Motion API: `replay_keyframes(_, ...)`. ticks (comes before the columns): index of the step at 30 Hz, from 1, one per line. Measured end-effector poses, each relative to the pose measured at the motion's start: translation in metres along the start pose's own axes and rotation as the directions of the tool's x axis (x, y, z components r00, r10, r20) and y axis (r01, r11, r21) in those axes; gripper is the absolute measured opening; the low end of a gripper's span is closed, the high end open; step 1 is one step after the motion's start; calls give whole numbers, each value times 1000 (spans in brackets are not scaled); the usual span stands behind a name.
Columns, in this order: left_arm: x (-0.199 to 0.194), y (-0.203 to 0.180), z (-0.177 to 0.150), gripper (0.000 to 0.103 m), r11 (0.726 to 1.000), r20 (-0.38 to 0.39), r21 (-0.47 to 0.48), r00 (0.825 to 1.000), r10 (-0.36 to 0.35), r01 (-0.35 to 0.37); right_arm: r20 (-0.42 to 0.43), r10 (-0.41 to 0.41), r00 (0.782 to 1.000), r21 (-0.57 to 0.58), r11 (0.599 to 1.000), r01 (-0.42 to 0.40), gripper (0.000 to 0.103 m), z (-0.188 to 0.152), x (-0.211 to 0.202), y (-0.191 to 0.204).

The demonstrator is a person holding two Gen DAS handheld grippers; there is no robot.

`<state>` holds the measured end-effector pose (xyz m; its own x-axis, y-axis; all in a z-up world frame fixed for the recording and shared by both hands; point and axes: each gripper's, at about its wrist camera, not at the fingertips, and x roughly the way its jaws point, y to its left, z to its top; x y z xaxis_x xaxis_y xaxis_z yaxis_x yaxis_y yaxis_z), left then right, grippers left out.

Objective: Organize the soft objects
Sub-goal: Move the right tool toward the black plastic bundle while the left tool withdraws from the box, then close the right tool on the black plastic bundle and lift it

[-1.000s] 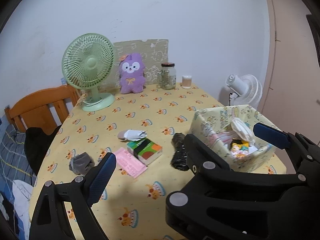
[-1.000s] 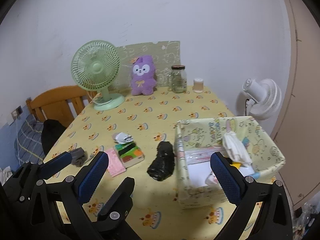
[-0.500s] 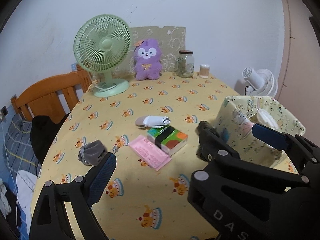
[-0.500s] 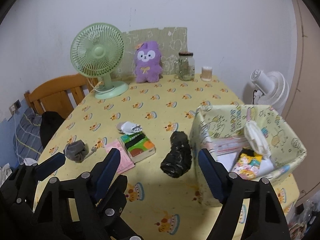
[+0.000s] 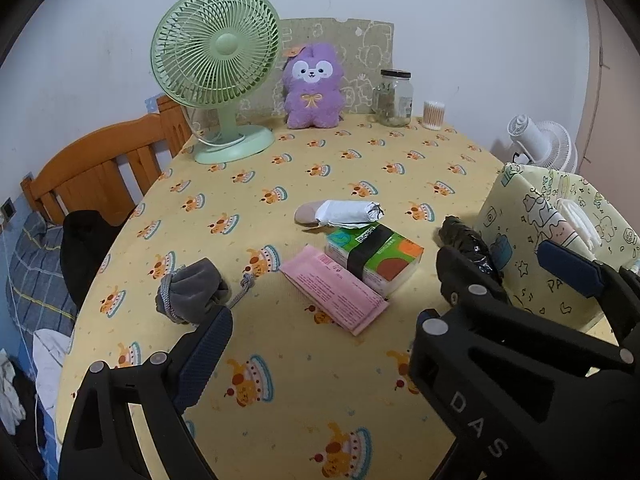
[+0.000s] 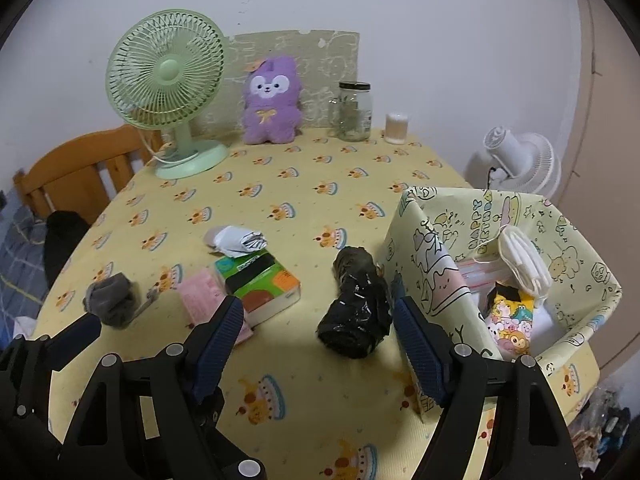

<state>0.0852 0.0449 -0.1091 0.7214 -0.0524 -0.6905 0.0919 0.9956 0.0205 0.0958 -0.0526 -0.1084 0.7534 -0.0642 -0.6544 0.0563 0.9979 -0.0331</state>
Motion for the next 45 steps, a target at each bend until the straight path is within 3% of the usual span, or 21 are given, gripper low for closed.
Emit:
replay_keyframes(3,2,4,1,94,1000,-2,-4,1000,-11,11,-22,-2,1000,5,1000,3,69,1,2,3)
replay_keyframes(18,49,4,0,94,1000,-84,25,996,1,1,-89,-78,993,94,992,86,69,-10,47,0)
replay_keyframes(23,63,0,-2,92,998,-124,59,991,45,-38,-118,-62,991,107,991,75,69,-14,65,-1)
replay_keyframes(26,66,0,-3,92,998,-132,49,991,35,-29,-102,-55,993,108,992,66,69,-14,68,-3)
replay_keyframes(28,68,1,-2,92,999,-133,43,991,29,-23,-105,-56,993,109,992,67,65,-14,70,-3)
replay_keyframes(30,69,1,-2,92,999,-131,40,991,31,-26,-116,-70,991,103,991,82,51,-13,72,-5)
replay_keyframes(33,69,0,-1,92,999,-130,38,991,34,-29,-126,-76,989,96,991,89,39,-12,75,-8)
replay_keyframes(36,69,0,-1,92,999,-132,37,991,33,-29,-127,-73,989,90,992,85,37,-12,77,-9)
replay_keyframes(39,67,0,-1,92,999,-132,33,991,27,-23,-121,-59,991,76,995,69,28,-11,75,-8)
replay_keyframes(45,53,2,3,92,999,-98,25,995,26,-24,-97,-4,995,71,997,11,26,-7,62,-4)
